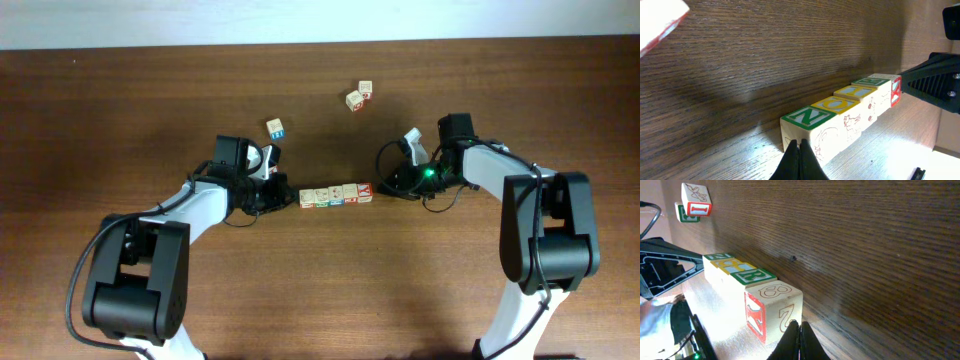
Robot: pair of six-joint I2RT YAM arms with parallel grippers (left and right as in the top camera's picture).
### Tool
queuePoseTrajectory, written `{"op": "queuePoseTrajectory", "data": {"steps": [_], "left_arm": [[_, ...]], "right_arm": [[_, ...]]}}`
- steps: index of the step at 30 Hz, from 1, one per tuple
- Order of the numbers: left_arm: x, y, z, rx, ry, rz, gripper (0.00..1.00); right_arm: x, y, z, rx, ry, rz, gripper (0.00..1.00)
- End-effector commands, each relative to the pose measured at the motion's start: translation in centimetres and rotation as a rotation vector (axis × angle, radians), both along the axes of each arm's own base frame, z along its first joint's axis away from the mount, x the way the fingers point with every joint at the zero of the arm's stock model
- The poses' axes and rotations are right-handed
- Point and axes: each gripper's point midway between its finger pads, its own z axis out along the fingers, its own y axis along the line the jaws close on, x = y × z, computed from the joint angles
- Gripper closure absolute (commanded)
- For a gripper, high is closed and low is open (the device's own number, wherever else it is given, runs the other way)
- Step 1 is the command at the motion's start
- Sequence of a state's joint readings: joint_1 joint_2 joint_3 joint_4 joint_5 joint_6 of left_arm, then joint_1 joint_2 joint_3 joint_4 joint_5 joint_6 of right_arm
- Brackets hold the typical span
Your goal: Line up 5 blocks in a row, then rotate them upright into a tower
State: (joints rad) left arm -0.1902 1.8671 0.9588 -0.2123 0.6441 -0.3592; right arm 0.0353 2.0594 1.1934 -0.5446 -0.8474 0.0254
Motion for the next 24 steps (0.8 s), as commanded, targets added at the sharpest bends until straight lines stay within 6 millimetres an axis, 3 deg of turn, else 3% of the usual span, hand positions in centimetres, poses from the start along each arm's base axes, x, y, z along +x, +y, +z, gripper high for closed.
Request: {"op": "queuePoseTrajectory", "data": {"steps": [1, 24], "left_arm": [[-0.32, 0.06, -0.37, -0.003, 0.004, -0.012, 1.0], [-0.32, 0.07, -0.69, 0.025, 0.002, -0.007, 1.0]], "right_arm": [[-0.32, 0.44, -0.18, 0.023, 0.005, 0.015, 0.96], [-0.54, 1.29, -0.31, 0.012, -0.002, 0.04, 0.96]]}}
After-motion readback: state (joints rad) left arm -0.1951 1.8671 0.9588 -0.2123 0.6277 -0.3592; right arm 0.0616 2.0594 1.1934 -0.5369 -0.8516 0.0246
